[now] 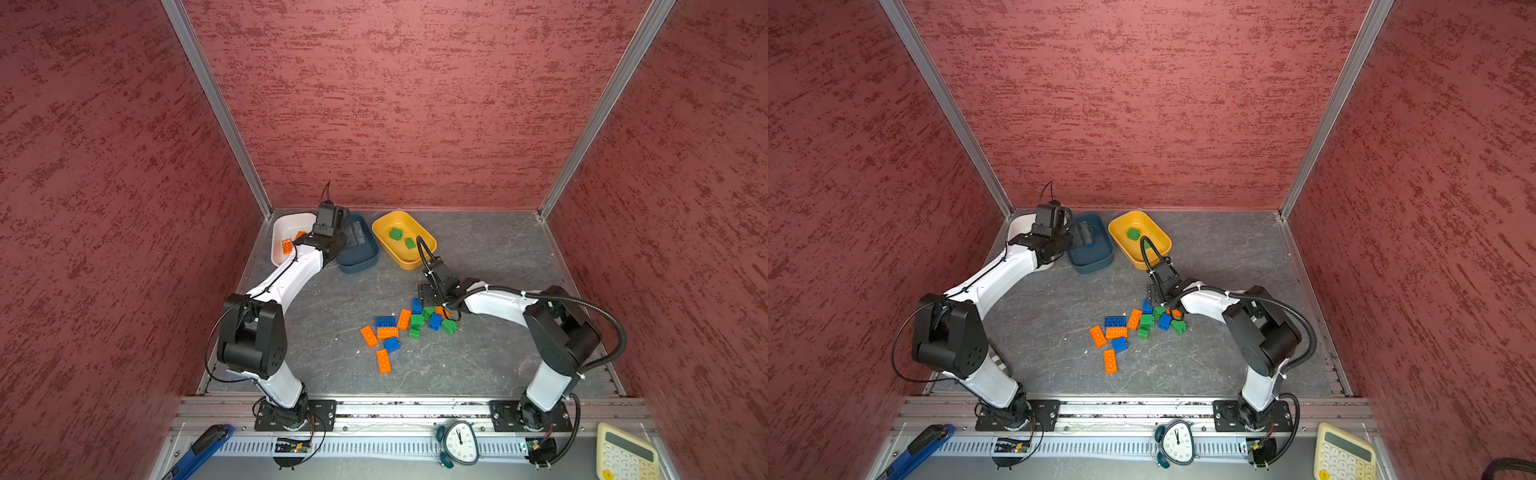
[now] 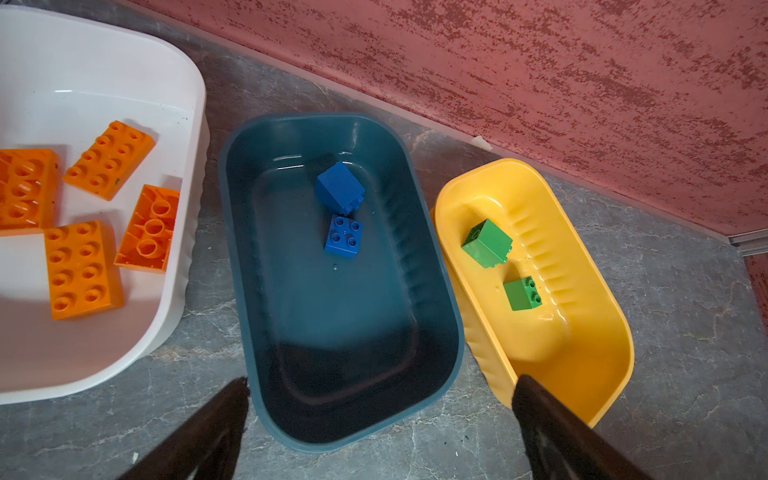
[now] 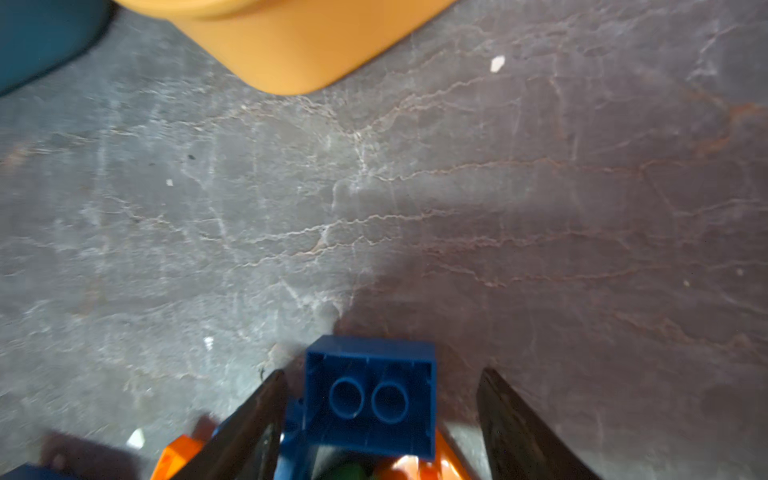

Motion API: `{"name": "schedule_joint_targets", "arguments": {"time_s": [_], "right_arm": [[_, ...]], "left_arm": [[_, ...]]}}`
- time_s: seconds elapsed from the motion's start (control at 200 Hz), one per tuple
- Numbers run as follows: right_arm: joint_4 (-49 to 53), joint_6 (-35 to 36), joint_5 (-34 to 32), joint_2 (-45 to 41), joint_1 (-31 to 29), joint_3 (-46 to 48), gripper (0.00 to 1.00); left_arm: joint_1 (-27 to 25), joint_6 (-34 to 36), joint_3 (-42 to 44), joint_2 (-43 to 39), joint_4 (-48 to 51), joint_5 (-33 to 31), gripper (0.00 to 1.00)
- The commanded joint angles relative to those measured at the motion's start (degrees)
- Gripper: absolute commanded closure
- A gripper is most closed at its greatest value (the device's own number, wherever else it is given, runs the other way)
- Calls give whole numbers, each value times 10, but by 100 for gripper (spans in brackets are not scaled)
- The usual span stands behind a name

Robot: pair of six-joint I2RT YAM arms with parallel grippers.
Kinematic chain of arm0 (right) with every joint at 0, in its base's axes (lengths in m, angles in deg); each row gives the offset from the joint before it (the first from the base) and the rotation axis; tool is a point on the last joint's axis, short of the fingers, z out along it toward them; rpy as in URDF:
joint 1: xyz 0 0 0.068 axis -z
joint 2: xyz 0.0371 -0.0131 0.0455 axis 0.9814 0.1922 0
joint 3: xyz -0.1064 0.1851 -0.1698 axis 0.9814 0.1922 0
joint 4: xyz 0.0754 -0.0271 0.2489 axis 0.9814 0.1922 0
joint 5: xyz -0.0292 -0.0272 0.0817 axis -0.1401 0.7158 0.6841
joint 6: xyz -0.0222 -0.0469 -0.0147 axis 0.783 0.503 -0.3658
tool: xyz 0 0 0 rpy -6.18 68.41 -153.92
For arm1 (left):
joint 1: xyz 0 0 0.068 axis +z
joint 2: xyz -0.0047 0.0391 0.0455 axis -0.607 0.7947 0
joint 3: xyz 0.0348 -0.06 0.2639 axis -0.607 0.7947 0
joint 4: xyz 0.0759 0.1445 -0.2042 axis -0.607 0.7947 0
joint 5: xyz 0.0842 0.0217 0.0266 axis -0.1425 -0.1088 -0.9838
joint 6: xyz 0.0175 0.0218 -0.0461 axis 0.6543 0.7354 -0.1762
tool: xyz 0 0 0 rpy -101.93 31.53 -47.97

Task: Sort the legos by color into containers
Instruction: 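Carry blue brick into teal bin and open right gripper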

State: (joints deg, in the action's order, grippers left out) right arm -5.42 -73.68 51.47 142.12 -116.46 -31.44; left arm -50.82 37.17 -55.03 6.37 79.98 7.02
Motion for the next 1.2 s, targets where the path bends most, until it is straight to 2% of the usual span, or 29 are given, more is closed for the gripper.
{"name": "schedule_joint_targets", "arguments": {"time_s": [0.0,0.386,0.781,0.982,1.197], "right_arm": [[39,-4,-24,17,1,-23,29],[16,21,17,33,1,-26,44],[-71,104,127,0,-1,-39,58],[-114,136,182,20,-3,-114,59],[-196,143,200,91,-3,-225,60]], "left_arm": [[0,-2,5,3,-3,-5,1],[-1,3,-1,6,9,-2,0],[-1,5,27,-27,21,-22,1],[0,-9,61,-65,27,-73,1],[13,-50,99,-108,26,-105,1]]}}
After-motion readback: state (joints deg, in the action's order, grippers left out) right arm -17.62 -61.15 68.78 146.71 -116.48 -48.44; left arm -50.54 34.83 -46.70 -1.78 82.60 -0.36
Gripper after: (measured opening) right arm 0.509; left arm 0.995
